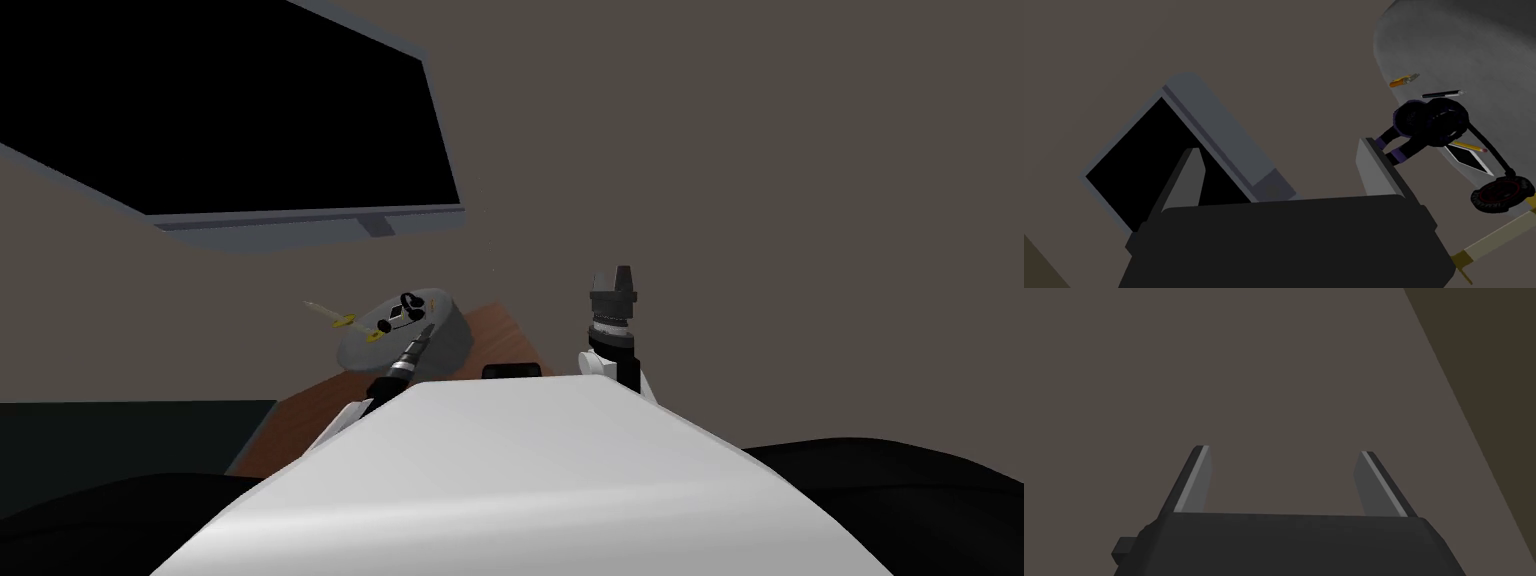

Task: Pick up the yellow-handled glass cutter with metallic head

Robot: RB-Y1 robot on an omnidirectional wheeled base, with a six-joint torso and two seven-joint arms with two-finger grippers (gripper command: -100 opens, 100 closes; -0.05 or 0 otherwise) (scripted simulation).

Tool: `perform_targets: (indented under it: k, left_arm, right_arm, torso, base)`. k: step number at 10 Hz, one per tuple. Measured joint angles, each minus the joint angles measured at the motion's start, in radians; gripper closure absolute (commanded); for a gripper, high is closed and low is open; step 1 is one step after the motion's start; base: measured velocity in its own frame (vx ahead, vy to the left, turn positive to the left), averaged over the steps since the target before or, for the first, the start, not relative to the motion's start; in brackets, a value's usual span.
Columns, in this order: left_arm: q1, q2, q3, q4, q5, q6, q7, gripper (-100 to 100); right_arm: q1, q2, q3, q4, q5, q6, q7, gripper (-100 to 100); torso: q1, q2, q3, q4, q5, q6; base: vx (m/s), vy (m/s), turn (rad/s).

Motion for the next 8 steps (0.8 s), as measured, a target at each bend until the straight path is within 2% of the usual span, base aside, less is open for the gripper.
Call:
perform_targets:
  k: [2, 3, 4, 5, 7, 8]
  left_arm:
    - [0.027, 0.041, -0.017, 0.049, -0.018, 0.055, 0.028, -100]
    - [0.042, 0.065, -0.019, 0.092, -0.022, 0.07, 0.043, -100]
    - [0.041, 0.079, -0.021, 0.118, -0.023, 0.079, 0.053, -100]
    - [0.049, 0.112, -0.022, 0.145, -0.017, 0.095, 0.071, -100]
    - [0.088, 0.169, -0.028, 0.213, -0.008, 0.129, 0.106, -100]
    - [0.093, 0.179, -0.036, 0.217, -0.008, 0.148, 0.114, -100]
  right_arm:
    - [0.0, 0.0, 0.0, 0.0, 0.0, 0.0, 0.0, 0]
    - [0.0, 0.0, 0.0, 0.0, 0.0, 0.0, 0.0, 0]
    - [0.0, 0.0, 0.0, 0.0, 0.0, 0.0, 0.0, 0]
    - [0.0, 0.0, 0.0, 0.0, 0.0, 0.0, 0.0, 0]
    - [0.0, 0.0, 0.0, 0.0, 0.0, 0.0, 0.0, 0]
    - [0.0, 0.0, 0.0, 0.0, 0.0, 0.0, 0.0, 0]
  torso:
    - [0.0, -0.001, 0.0, 0.0, 0.0, 0.0]
    - [0.001, -0.001, -0.001, 0.0, 0.0, 0.0]
    - [0.001, -0.002, -0.001, 0.0, 0.0, -0.001]
    - [0.002, -0.002, -0.001, 0.0, 0.0, 0.0]
    - [0.004, -0.004, -0.002, -0.001, 0.001, -0.001]
    - [0.003, -0.004, -0.002, -0.001, 0.001, -0.001]
  base:
    - [0.01, -0.004, -0.44]
    - [0.018, 0.011, -0.254]
    - [0.025, 0.01, -0.339]
    - [0.045, 0.02, -0.451]
    - [0.046, 0.046, -0.326]
    - [0.041, 0.036, -0.402]
